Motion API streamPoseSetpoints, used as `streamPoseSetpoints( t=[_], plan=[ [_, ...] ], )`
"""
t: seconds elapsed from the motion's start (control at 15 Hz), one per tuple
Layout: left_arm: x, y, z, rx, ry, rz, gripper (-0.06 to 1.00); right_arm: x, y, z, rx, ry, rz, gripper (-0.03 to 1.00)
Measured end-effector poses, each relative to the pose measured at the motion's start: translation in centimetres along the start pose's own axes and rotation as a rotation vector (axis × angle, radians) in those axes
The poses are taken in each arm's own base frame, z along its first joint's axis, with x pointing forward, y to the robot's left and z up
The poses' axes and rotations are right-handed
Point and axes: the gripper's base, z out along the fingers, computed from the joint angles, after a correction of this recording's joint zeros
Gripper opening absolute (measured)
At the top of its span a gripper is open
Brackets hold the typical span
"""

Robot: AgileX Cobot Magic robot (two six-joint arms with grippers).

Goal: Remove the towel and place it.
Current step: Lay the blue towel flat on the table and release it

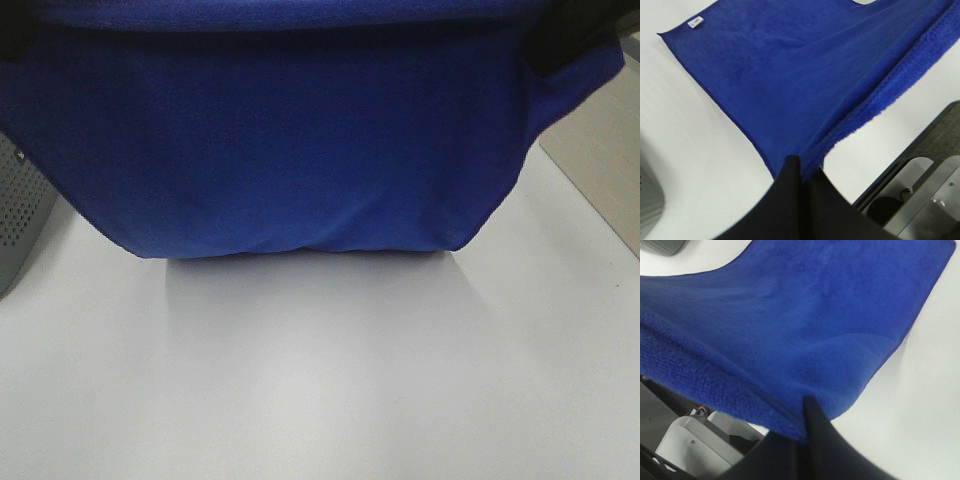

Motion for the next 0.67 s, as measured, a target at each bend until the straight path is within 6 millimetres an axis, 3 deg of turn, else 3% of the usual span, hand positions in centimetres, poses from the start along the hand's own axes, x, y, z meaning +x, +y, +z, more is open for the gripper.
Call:
streamPoseSetpoints(
  t=[0.2,0.67],
  plan=[
    [2.6,-0.6,1.4,0.067,0.060,-0.043,0.00,3.0,-0.2,1.6,-0.023,0.079,0.039,0.02],
    [8.9,-1.5,7.2,0.229,0.296,-0.179,0.00,8.6,-1.5,6.7,-0.074,0.314,0.157,0.02]
  ],
)
